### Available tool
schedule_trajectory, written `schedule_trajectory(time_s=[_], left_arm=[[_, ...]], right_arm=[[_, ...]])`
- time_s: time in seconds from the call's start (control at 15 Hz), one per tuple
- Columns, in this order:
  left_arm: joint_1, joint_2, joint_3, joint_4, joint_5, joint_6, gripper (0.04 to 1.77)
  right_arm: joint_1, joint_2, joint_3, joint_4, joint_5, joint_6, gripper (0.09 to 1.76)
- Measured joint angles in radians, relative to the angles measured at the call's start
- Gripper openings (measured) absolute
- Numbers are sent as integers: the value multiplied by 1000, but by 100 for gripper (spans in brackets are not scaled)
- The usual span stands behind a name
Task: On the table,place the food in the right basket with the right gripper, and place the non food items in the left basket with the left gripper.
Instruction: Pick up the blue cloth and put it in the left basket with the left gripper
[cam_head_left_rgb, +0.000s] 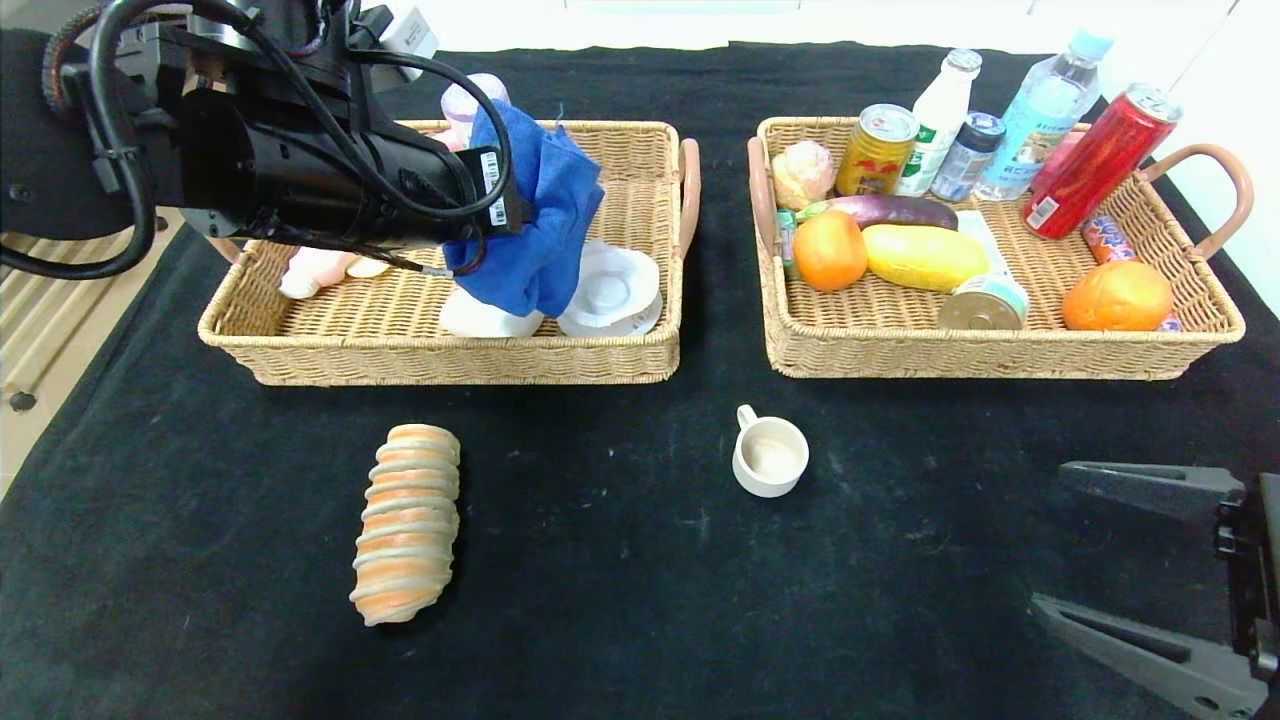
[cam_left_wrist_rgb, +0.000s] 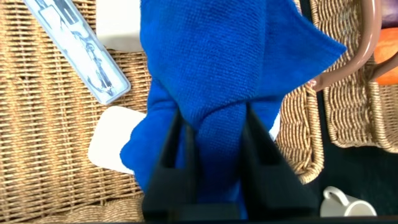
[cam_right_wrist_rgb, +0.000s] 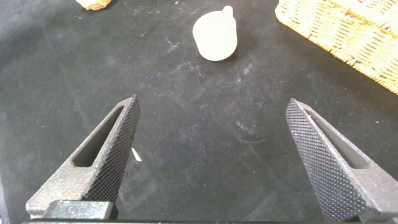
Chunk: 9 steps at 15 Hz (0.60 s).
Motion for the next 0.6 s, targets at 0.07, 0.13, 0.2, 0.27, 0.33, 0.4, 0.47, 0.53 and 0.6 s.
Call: schedule_trajectory(time_s=[0.07,0.13,0.2,0.27,0.33,0.4,0.47,0.53,0.6], left_arm=[[1,0,0,0,0,0,65],[1,0,0,1,1,-1,79],[1,0,0,1,1,-3,90],[1,0,0,0,1,-5,99],[1,0,0,0,1,-7,108],[1,-1,0,1,1,-7,116],[1,-1,0,1,1,-7,122],[0,-3,1,1,1,-7,129],[0,-4,3,1,1,-7,134]], right_arm=[[0,0,0,0,0,0,171],[0,0,0,0,0,0,171],[0,0,0,1,0,0,171],[0,0,0,0,0,0,171],[0,0,0,0,1,0,171],[0,0,1,0,0,0,171],[0,0,1,0,0,0,171],[1,0,1,1,0,0,171],[1,0,1,0,0,0,171]])
